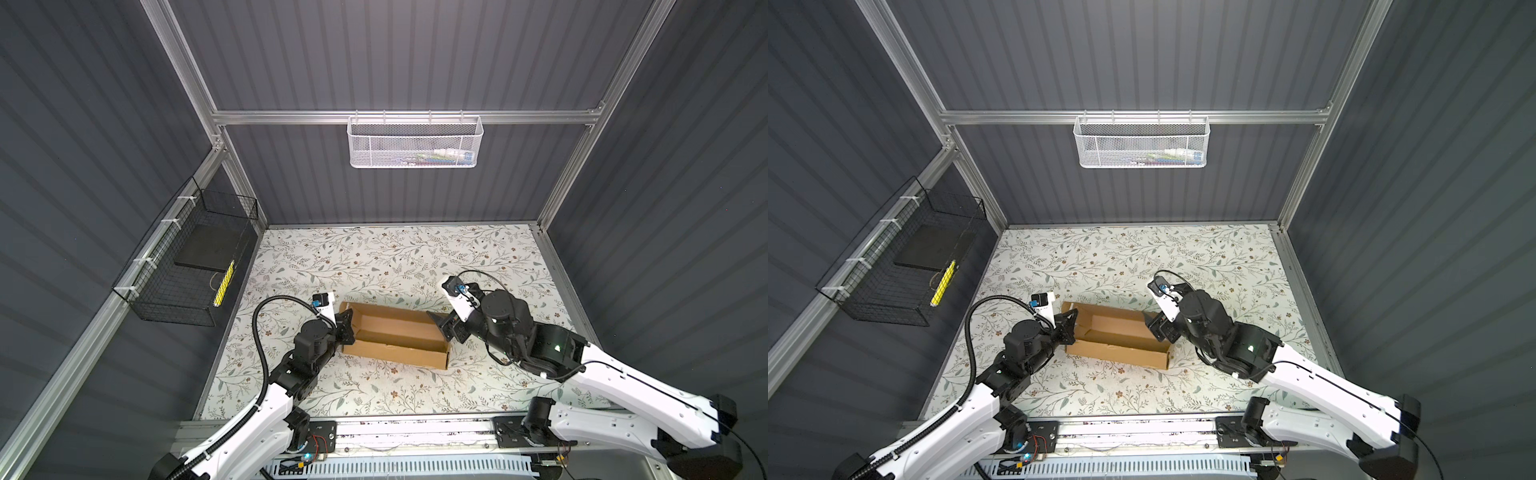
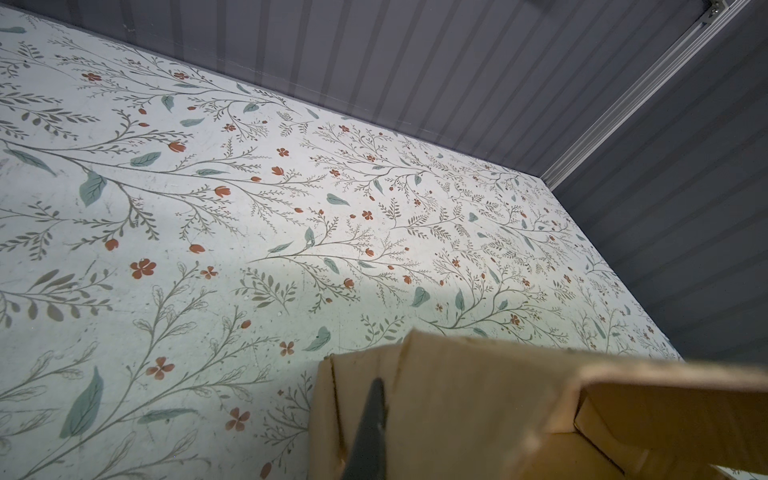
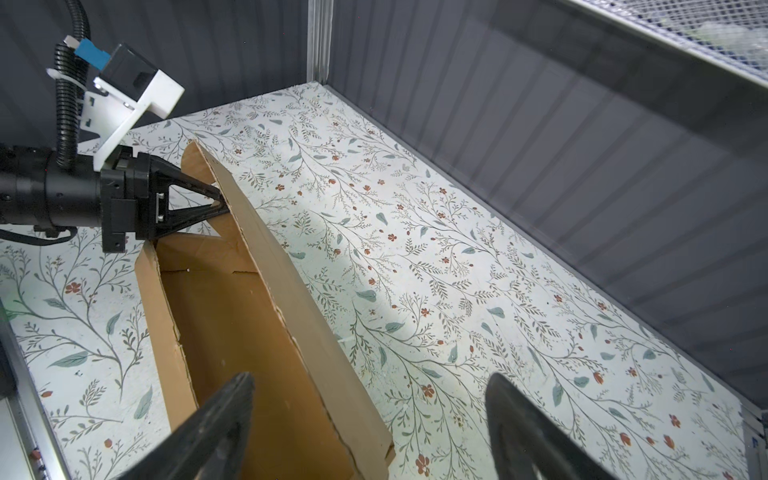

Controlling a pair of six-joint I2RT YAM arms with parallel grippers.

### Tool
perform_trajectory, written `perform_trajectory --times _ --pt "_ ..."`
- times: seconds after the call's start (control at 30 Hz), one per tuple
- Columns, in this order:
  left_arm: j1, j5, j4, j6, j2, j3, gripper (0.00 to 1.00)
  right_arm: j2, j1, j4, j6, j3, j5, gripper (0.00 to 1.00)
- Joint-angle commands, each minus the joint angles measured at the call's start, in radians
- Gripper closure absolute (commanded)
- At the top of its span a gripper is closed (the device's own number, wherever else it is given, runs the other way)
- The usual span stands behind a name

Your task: Fold the paper box

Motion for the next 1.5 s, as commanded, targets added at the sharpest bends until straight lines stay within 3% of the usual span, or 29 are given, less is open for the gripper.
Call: perform_trajectory --times 0.0,0.37,0.67,1.47 --pt "-0.005 -0.003 -0.087 0.01 -0.001 -0.028 1.0 0.065 -0.011 -0.084 -0.085 0.101 -0.148 0.13" --pt "-0.005 -0.009 -0.094 0.041 -0.003 -0.025 1.0 0.311 -0.031 -0.179 -0.187 0.286 -0.318 0.12" --pt "-0.005 -0.007 -0.089 0.06 -0.005 -0.027 1.0 0.435 -0.04 -0.188 -0.221 0.35 -0.37 0.13" --pt "-0.005 -0.029 -0.156 0.079 -0.108 -0.048 1.0 0.51 -0.001 -0.189 -0.167 0.316 -0.446 0.19"
